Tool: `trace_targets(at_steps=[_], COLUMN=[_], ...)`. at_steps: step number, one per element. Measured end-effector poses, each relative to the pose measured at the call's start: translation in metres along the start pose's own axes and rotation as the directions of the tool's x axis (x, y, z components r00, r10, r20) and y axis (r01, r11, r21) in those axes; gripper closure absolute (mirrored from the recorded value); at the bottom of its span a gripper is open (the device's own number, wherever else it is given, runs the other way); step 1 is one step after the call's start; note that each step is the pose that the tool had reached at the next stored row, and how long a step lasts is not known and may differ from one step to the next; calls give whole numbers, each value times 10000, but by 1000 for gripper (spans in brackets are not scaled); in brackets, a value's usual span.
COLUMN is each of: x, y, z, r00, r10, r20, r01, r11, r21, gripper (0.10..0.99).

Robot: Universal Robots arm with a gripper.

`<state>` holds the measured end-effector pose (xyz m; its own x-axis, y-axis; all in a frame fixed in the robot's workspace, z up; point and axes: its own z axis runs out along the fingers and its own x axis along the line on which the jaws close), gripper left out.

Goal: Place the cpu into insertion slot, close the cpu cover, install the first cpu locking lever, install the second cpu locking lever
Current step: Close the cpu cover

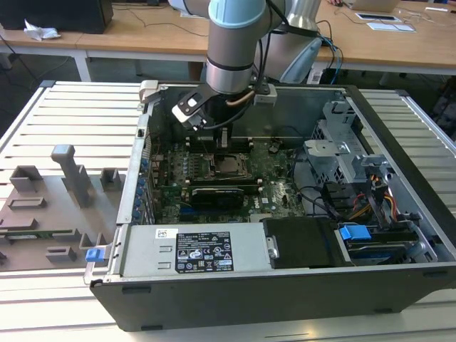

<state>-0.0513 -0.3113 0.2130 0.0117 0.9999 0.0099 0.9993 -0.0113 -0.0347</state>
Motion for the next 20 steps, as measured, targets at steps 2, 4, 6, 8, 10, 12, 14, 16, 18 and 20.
trace_targets(at_steps=[2,4,6,8,10,12,14,16,18,20], x=[-1,-1,-3,-2,-3,-2,-2,-2,-2,-1], y=[-40,-115,-143,-145,-146,-145,-125,-108,-95,-43], z=[21,36,62,77,79,80,80,78,77,75], r00=[10000,10000,10000,10000,10000,10000,9999,9999,9999,9998], r10=[0,0,1,-1,-3,-31,-102,-147,-171,-214], r20=[1,-2,3,-1,2,1,2,2,1,6], r01=[0,0,-1,1,3,31,102,147,171,214], r11=[10000,10000,10000,10000,10000,10000,9999,9999,9999,9998], r21=[1,0,2,0,1,1,0,1,1,5], gripper=[980,980,980,980,980,980,980,980,980,980])
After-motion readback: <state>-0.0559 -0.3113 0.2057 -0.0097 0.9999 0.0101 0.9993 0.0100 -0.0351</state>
